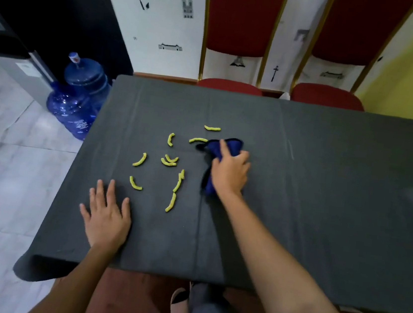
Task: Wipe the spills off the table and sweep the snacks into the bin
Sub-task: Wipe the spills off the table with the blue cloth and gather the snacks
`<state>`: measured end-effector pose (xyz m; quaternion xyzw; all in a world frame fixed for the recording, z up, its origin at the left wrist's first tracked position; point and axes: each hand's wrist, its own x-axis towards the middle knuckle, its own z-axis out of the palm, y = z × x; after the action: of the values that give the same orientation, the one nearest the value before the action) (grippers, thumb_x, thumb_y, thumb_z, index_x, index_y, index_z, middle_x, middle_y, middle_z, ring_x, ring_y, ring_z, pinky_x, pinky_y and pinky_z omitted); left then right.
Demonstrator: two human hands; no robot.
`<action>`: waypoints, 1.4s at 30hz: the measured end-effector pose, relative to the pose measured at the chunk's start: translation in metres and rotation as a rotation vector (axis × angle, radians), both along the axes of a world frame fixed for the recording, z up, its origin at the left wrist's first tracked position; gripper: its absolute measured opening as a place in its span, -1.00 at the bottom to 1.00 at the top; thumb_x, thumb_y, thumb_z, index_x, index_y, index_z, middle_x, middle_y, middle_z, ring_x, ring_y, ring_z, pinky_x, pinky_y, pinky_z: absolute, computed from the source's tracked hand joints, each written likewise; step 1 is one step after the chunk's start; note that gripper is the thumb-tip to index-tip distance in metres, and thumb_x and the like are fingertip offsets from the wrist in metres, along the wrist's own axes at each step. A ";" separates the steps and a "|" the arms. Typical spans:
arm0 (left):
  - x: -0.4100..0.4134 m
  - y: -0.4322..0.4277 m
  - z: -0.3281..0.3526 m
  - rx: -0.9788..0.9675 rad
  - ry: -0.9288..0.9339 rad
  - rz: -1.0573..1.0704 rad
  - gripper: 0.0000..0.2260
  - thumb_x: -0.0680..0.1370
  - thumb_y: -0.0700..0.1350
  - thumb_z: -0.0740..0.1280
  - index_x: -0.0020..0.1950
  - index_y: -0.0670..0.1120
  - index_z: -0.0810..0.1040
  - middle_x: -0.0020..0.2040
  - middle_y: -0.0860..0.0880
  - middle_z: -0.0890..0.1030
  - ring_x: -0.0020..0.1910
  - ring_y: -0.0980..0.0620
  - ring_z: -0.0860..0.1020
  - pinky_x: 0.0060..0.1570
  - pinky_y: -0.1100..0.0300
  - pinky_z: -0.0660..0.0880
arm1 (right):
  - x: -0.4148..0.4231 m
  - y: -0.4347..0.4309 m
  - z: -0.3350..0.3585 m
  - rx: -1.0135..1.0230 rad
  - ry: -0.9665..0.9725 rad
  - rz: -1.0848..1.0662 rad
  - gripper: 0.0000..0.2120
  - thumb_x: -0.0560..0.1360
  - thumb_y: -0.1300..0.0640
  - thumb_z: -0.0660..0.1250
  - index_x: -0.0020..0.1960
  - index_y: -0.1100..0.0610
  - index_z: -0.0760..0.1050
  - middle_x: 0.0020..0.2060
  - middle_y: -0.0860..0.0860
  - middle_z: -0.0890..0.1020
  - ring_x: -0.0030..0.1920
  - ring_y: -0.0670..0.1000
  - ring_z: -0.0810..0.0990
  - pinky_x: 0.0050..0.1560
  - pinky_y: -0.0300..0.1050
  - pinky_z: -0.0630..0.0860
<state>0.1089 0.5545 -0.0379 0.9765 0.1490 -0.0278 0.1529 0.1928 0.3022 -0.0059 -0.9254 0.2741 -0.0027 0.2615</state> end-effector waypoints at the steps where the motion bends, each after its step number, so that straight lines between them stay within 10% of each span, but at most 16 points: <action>1: 0.003 0.003 0.000 -0.008 -0.005 0.030 -0.49 0.61 0.03 0.12 0.53 -0.07 0.13 0.56 -0.12 0.07 0.54 -0.12 0.01 0.45 -0.19 -0.09 | 0.005 -0.021 0.000 -0.021 0.006 -0.060 -0.52 0.53 -0.01 0.27 0.43 -0.20 0.30 0.25 0.18 0.32 0.17 0.28 0.39 0.11 0.12 0.45; 10: 0.014 0.019 -0.017 0.022 -0.002 0.114 -0.47 0.55 0.14 0.02 0.49 -0.03 0.22 0.54 -0.08 0.16 0.53 -0.08 0.05 0.45 -0.17 -0.05 | 0.078 -0.092 -0.013 -0.085 0.092 -0.420 -0.50 0.56 -0.05 0.23 0.48 -0.14 0.22 0.42 0.25 0.13 0.22 0.32 0.32 0.08 0.16 0.45; 30: 0.015 0.016 -0.012 0.020 -0.063 0.150 -0.43 0.49 0.16 0.02 0.45 -0.04 0.30 0.52 -0.09 0.23 0.52 -0.07 0.11 0.45 -0.13 -0.01 | 0.099 0.102 -0.005 -0.030 -0.014 0.496 -0.54 0.55 0.01 0.26 0.42 -0.19 0.31 0.29 0.14 0.30 0.12 0.20 0.38 -0.01 0.04 0.45; 42: 0.015 0.014 -0.014 0.044 -0.055 0.141 -0.47 0.52 0.13 0.04 0.45 -0.05 0.28 0.52 -0.10 0.22 0.52 -0.09 0.10 0.45 -0.16 -0.01 | 0.146 -0.123 -0.022 -0.153 0.066 -0.300 -0.53 0.56 -0.06 0.21 0.45 -0.15 0.27 0.44 0.25 0.16 0.26 0.33 0.33 0.22 0.16 0.37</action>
<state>0.1238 0.5689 -0.0522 0.9671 0.2139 0.0133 0.1368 0.3393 0.1790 -0.0278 -0.8909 0.4167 -0.0323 0.1780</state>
